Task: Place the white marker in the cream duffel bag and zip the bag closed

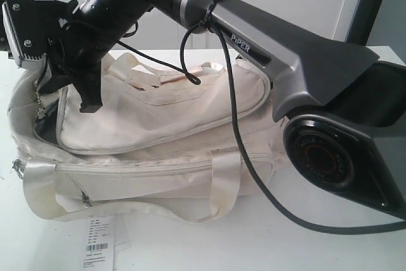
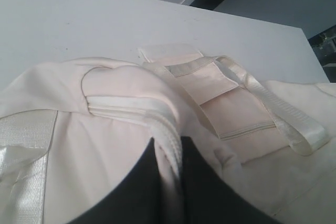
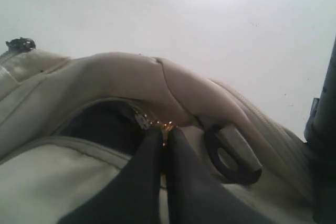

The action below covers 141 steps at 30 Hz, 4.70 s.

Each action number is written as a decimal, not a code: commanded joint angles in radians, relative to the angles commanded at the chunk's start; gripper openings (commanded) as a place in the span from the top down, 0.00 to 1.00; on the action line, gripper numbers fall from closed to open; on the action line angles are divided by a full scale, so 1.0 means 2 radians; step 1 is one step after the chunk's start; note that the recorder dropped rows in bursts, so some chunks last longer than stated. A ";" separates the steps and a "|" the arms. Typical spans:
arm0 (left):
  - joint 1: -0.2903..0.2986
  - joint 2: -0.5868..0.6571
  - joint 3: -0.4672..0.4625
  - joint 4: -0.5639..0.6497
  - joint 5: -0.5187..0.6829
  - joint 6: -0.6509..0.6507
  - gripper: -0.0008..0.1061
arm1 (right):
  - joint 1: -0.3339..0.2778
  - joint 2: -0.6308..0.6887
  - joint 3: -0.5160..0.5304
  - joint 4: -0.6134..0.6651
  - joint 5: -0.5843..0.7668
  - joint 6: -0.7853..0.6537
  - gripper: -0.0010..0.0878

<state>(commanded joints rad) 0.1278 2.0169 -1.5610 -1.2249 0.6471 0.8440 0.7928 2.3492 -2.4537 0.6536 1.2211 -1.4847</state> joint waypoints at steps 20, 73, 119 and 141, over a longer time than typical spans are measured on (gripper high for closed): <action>0.000 0.000 0.000 0.000 0.002 0.000 0.99 | 0.023 -0.009 0.000 0.011 0.000 0.048 0.99; 0.000 0.000 0.000 0.002 0.002 0.000 0.99 | 0.044 -0.022 0.000 0.002 0.000 0.255 0.99; 0.000 0.000 0.000 0.001 0.004 0.000 0.99 | 0.062 -0.057 0.072 -0.054 0.000 0.426 0.99; 0.007 0.000 0.000 0.000 0.005 0.000 0.99 | 0.067 -0.112 0.142 -0.078 0.000 0.432 0.99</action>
<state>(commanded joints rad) 0.1417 2.0169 -1.5610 -1.2246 0.6573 0.8440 0.9261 2.1256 -2.1688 0.4967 1.2211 -0.6206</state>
